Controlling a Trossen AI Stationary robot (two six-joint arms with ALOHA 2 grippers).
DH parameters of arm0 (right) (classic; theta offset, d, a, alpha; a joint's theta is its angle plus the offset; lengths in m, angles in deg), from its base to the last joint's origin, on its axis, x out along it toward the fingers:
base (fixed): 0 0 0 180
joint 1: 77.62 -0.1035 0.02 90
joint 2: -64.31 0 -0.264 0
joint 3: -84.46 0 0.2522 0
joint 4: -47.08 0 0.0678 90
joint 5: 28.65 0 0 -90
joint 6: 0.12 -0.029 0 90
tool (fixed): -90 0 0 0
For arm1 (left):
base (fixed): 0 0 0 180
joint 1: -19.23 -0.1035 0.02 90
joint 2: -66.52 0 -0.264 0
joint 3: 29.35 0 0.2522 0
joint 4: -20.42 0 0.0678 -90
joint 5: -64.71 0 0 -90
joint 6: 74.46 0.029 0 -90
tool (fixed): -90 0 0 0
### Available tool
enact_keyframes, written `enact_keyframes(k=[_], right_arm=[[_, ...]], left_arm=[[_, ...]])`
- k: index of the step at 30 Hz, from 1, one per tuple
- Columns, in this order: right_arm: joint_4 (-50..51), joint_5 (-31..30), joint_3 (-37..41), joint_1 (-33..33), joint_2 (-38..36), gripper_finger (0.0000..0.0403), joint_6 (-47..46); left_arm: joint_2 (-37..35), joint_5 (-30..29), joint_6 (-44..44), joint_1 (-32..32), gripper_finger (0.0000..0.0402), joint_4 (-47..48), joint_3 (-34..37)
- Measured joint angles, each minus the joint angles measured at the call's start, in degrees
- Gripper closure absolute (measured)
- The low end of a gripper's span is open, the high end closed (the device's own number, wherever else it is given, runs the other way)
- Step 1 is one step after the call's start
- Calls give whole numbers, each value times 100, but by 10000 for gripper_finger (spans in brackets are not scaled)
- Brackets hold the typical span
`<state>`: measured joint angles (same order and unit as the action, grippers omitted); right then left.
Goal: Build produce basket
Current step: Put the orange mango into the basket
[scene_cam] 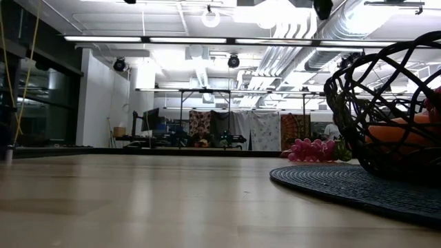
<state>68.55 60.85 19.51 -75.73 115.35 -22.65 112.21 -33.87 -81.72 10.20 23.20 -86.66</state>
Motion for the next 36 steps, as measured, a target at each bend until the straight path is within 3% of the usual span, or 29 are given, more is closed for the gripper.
enact_keyframes(k=[5, 9, 14, 19, 23, 31, 36], right_arm=[[2614, 306, -934, -605, 272, 202, -674], [3775, 711, -1064, -1400, 491, 200, -1845], [3665, 831, -585, -2544, 731, 199, -3480], [2756, 722, -77, -3313, 1081, 199, -4861], [2231, 383, 116, -3526, 1419, 199, -5879], [2243, 398, 124, -3582, 2151, 198, -7606], [2244, 488, 124, -3578, 2503, 198, -7946]], left_arm=[[1, -50, 1, 2, 41, 2, 0], [1, -193, 98, 2, 41, 7, 0], [1, -280, 297, 0, 41, 9, 0], [1, -280, 299, 2, 41, 11, 0], [1, -280, 299, 0, 41, 15, 0], [1, -279, 301, 0, 41, 22, 0], [1, -278, 334, 2, 41, 26, -1]])
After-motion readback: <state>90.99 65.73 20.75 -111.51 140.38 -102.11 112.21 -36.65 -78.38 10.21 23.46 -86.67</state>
